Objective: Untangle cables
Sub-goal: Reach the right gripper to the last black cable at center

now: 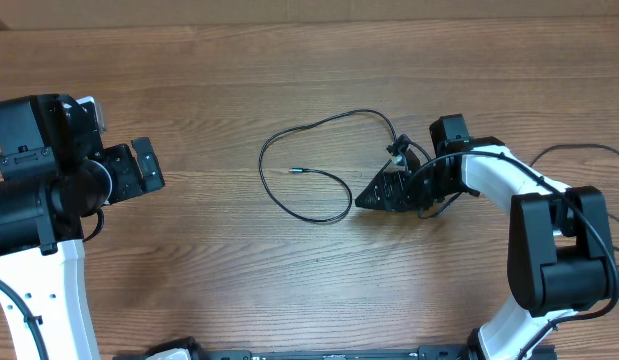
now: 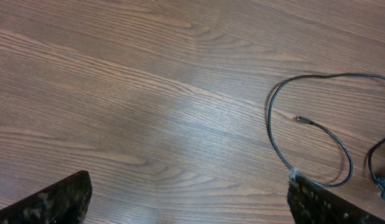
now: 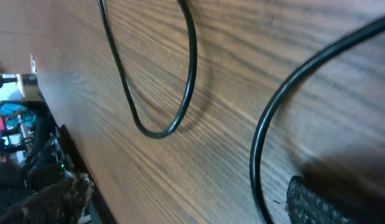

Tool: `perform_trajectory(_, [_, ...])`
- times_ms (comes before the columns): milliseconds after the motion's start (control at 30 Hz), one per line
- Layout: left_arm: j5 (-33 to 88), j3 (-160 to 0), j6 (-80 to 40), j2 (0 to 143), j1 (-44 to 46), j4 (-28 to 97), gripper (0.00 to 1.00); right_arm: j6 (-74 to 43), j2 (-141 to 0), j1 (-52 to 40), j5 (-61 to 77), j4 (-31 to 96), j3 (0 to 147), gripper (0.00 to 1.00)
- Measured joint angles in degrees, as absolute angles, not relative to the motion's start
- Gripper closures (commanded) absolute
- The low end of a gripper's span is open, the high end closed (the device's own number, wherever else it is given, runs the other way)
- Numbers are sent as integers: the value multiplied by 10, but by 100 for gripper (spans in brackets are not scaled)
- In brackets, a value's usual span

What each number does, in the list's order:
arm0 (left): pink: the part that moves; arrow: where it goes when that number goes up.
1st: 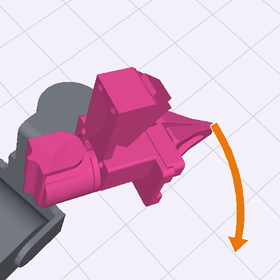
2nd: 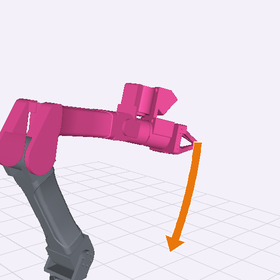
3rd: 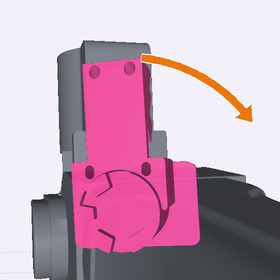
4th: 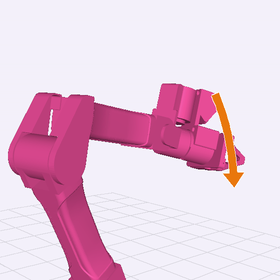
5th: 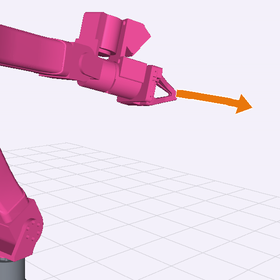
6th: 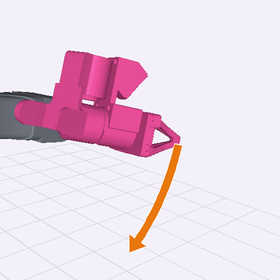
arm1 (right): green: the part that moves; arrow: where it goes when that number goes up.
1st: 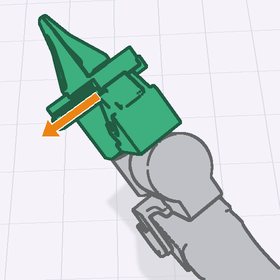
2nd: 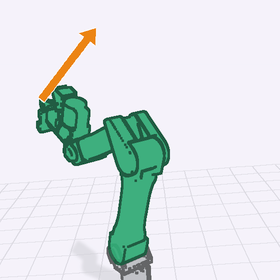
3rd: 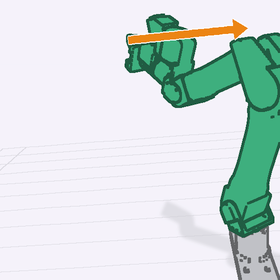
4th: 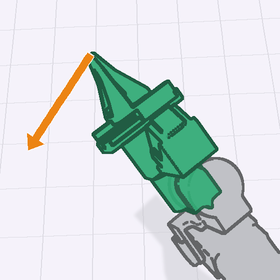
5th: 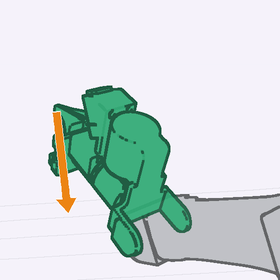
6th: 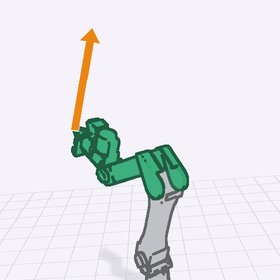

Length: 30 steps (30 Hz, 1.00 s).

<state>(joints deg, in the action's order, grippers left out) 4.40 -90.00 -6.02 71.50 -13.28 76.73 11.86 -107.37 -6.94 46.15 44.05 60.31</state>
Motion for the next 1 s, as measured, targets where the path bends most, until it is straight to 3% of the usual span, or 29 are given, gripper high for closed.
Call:
perform_trajectory(400, [44,-900,-60,715,-133,767,0,100,-1074,-90,465,418,595,0])
perform_trajectory(633, [44,-900,-60,715,-133,767,0,72,-1074,-164,465,364,595,0])
perform_trajectory(833, [44,-900,-60,715,-133,767,0,-22,-1070,-253,390,316,596,0])
perform_trajectory(1000, [44,-900,-60,715,-133,767,0,-99,-1061,-282,321,300,597,9])
